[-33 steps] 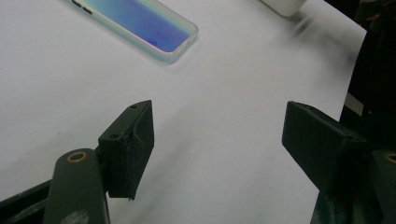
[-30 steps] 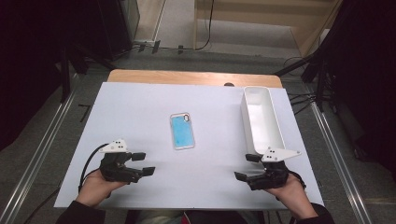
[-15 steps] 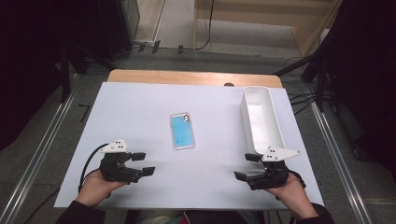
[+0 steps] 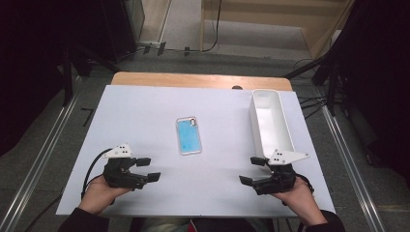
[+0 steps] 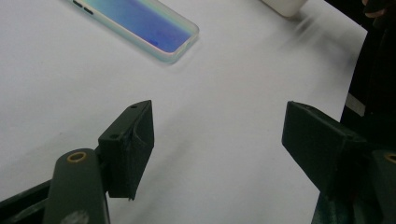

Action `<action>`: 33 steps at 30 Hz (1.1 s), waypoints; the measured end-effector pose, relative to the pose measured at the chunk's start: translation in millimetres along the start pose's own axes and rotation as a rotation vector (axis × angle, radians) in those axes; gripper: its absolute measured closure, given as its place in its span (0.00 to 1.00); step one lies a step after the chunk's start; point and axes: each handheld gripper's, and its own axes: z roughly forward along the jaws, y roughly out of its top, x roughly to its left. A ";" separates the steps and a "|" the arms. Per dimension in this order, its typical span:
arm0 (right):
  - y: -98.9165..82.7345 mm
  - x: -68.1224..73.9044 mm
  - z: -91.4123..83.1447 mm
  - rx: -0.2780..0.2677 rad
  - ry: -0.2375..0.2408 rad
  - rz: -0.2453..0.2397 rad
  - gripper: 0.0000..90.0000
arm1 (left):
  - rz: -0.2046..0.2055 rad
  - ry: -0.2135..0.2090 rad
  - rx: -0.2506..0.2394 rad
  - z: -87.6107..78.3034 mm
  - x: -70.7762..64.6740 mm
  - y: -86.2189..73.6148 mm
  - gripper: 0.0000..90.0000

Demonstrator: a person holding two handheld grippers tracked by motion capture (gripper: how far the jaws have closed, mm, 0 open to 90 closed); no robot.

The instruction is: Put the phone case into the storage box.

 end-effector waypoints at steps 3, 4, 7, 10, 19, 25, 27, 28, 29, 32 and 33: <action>2.4 2.6 3.7 0.002 0.012 -0.002 0.18 | 0.000 0.000 -0.001 0.0 0.2 0.0 0.28; 3.8 4.0 5.9 0.009 0.016 -0.006 0.18 | 0.000 0.001 0.001 -0.3 0.0 0.0 0.28; 5.6 6.3 9.1 0.015 0.022 -0.004 0.18 | -0.001 -0.002 0.001 -0.1 -0.2 -0.1 0.28; 7.5 7.6 12.3 0.015 0.029 -0.009 0.18 | -0.001 -0.003 0.002 -0.2 -0.2 0.0 0.28; 12.9 11.0 19.8 0.028 0.046 0.001 0.18 | -0.001 -0.003 0.002 -0.3 -0.3 0.0 0.28; 15.6 12.4 23.6 0.034 0.055 -0.005 0.15 | 0.000 -0.003 0.001 -0.7 0.2 0.2 0.28; 16.6 12.9 25.3 0.019 0.055 -0.004 0.10 | 0.001 -0.003 0.001 -0.7 0.1 0.1 0.28; 17.5 13.4 25.9 0.002 0.053 -0.010 0.10 | 0.001 -0.002 0.001 -0.7 0.1 0.1 0.28; 18.1 14.2 25.8 -0.001 0.052 -0.011 0.10 | 0.001 -0.002 0.001 -0.7 0.0 0.1 0.28; 20.4 14.9 26.8 -0.004 0.050 -0.006 0.09 | 0.001 -0.003 0.001 -0.8 0.2 0.2 0.28; 21.3 15.3 27.2 -0.009 0.056 -0.005 0.05 | 0.000 -0.004 0.001 -0.7 0.1 0.2 0.28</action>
